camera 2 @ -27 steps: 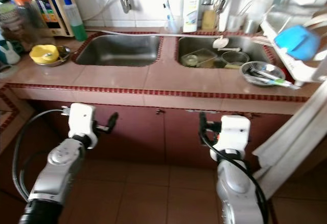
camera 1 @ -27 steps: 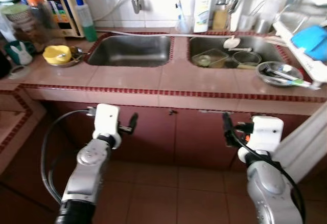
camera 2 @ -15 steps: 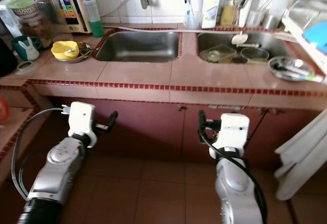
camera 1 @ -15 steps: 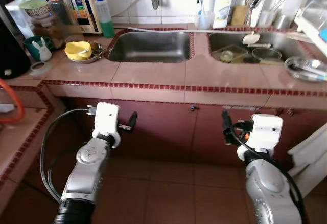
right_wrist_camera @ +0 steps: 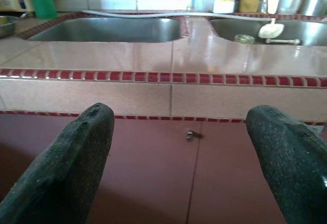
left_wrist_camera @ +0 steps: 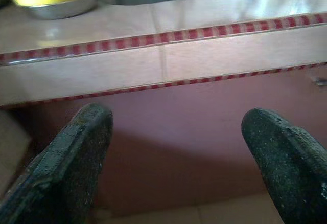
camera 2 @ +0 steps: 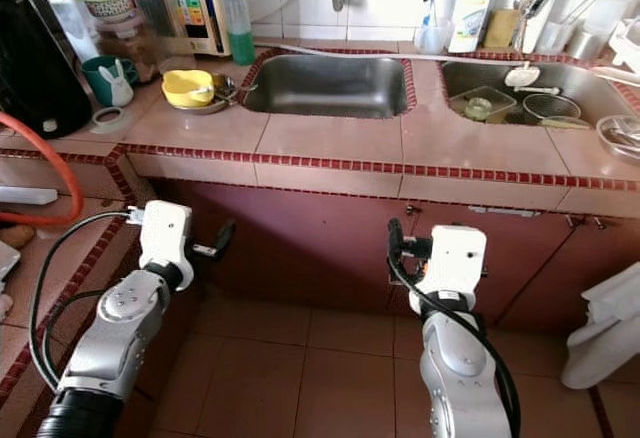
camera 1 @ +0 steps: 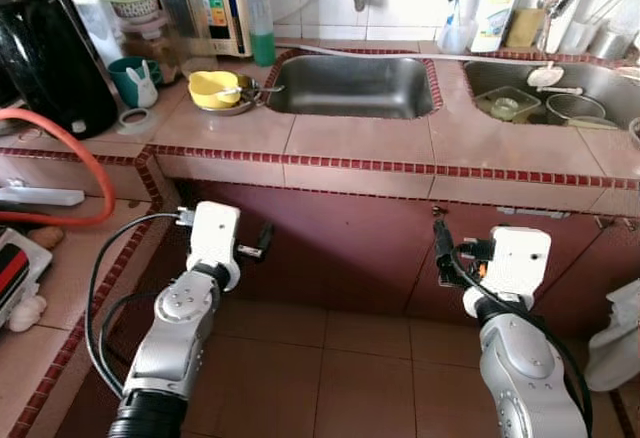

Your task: Kitchen organization

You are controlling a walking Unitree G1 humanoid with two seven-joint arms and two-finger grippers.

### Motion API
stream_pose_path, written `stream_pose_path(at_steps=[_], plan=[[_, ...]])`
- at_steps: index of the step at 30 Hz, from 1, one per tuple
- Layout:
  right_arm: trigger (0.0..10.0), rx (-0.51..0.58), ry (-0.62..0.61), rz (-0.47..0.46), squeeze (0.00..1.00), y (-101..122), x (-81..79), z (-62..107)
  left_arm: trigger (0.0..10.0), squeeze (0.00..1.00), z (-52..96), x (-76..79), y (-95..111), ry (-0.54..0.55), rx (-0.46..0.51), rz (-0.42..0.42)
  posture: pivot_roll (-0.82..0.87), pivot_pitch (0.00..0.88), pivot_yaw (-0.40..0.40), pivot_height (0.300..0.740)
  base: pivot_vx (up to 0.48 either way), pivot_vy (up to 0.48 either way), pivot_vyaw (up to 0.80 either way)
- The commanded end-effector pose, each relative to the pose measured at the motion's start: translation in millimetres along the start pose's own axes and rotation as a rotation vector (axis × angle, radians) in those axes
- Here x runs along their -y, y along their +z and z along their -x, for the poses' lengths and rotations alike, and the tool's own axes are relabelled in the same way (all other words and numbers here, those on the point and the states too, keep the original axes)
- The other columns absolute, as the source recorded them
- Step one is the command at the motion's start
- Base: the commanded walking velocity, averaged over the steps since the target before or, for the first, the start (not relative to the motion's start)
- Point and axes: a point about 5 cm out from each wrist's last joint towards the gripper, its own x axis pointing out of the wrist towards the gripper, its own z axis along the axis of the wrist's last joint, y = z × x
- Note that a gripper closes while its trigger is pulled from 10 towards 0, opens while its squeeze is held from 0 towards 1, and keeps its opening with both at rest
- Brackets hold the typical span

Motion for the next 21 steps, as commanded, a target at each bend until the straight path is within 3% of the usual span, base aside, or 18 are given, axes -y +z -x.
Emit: stream_pose_path(at_steps=[1,21], plan=[[10.0,0.009,-0.014,0.005,0.00,3.0,3.0,-1.1,10.0,0.00,-3.2,0.8,10.8,-0.015,0.035,-0.013,0.06,0.018,0.042,0.740,0.000,0.000,0.00],[10.0,0.019,0.000,-0.002,0.00,4.7,0.4,-2.2,10.0,0.00,-6.3,-5.2,18.6,0.029,0.078,-0.064,0.07,0.023,0.040,0.740,0.000,0.000,0.00]])
